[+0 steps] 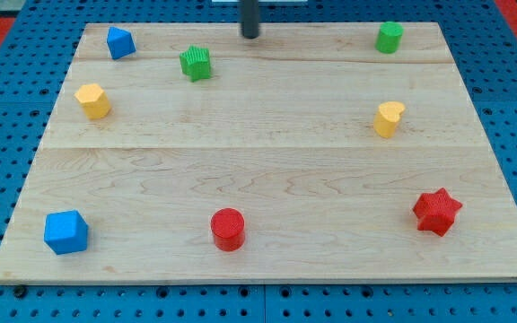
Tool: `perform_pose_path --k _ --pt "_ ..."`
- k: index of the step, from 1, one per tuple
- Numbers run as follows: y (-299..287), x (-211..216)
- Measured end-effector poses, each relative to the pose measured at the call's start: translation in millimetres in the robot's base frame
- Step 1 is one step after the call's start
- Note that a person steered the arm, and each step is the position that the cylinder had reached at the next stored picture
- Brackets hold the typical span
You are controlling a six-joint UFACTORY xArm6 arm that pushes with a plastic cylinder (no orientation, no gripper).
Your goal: Move the green circle parallel to the top of the yellow heart
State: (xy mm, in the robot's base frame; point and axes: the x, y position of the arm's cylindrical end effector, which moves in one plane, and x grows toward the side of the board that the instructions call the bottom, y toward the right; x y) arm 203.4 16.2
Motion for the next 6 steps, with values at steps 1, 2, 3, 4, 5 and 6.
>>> perform_pose_path --k 1,2,3,4,5,6 --pt "59.7 -9.8" --pt "97.4 -11.9" --pt "158.6 -11.2" --pt "195.0 -11.8" --pt "202.3 25.2" --pt "222.8 52.9"
